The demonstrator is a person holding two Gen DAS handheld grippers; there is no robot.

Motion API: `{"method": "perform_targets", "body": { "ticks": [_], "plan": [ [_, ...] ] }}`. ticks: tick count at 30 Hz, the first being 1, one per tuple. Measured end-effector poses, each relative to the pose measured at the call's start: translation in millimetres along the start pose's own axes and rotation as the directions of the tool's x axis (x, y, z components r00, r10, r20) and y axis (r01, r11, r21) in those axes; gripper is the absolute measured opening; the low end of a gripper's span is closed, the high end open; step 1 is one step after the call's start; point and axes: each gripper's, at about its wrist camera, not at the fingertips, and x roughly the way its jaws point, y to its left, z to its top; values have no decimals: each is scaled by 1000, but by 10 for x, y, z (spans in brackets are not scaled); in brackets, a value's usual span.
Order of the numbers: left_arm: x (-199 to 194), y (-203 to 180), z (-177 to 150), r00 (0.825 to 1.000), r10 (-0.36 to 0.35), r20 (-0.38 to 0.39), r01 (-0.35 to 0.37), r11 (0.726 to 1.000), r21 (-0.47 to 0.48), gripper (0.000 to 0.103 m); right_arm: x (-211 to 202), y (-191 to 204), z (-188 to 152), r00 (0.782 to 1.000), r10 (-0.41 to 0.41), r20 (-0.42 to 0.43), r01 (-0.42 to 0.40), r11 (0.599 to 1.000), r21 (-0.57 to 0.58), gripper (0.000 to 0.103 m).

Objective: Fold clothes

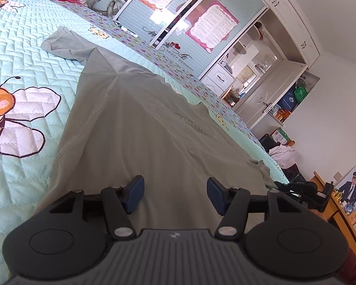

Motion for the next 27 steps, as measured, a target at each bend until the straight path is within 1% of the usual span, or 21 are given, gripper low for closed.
{"method": "perform_targets", "body": {
  "ticks": [2,5,7,9,10,11,12,13,14,15,16,17,21,22,23,24,25,26,27],
  "plan": [
    [-3,1,1,1000,-1,0,1,1000,-1,62,-116,26,-77,1000,-19,23,19,1000,-15,1],
    [-6,-7,-1,1000,-1,0,1,1000,-2,62,-67,18,-145,998,-56,-31,56,998,-3,2],
    [-7,-7,-3,1000,-1,0,1,1000,-2,62,-65,19,-155,997,-65,-40,66,998,8,2],
    [-9,-6,-6,1000,-3,1,3,1000,-4,62,-102,9,-131,995,-77,-58,80,996,51,4],
    [-9,-6,-7,1000,-4,1,4,1000,-5,62,-126,-3,-103,994,-91,-64,96,993,73,5],
    [-10,-6,-9,1000,-5,2,5,1000,-6,62,-146,-10,-59,992,-111,-52,115,990,81,6],
    [-11,-6,-10,1000,-6,2,6,1000,-7,62,-162,-14,-8,991,-131,-31,133,988,82,17],
    [-13,-3,-13,1000,-7,2,7,1000,-9,62,-126,-20,60,992,-123,-16,124,989,84,37],
    [-13,-1,-14,1000,-8,3,8,1000,-10,62,-56,-28,140,995,-97,-6,98,991,87,46],
    [-13,0,-14,1000,-8,3,9,1000,-11,62,14,-36,221,997,-72,4,71,993,90,58],
    [-13,1,-14,1000,-9,3,9,1000,-12,62,84,-45,301,999,-46,15,44,995,92,59],
    [-13,1,-14,1000,-10,4,10,1000,-13,62,186,-42,360,999,-38,10,37,995,88,60],
    [-13,16,-13,1000,-17,6,17,1000,-20,62,672,-1,543,998,-53,-46,55,997,51,64],
    [-14,21,-14,1000,-19,6,19,1000,-23,62,753,38,557,997,-54,-54,55,998,16,64],
    [-15,27,-14,1000,-21,7,21,999,-25,62,807,96,550,997,-53,-58,51,998,-36,62],
    [-16,30,-15,1000,-23,8,23,999,-28,62,860,155,541,996,-59,-71,52,995,-89,42],
    [-17,33,-16,1000,-25,9,25,999,-30,62,899,190,534,994,-76,-80,66,990,-122,0],
    [-20,35,-18,1000,-27,9,27,999,-31,62,929,210,528,992,-97,-85,84,986,-142,1],
    [-22,35,-21,1000,-28,10,28,999,-33,62,938,200,527,991,-113,-71,102,984,-145,0]
  ]
}}
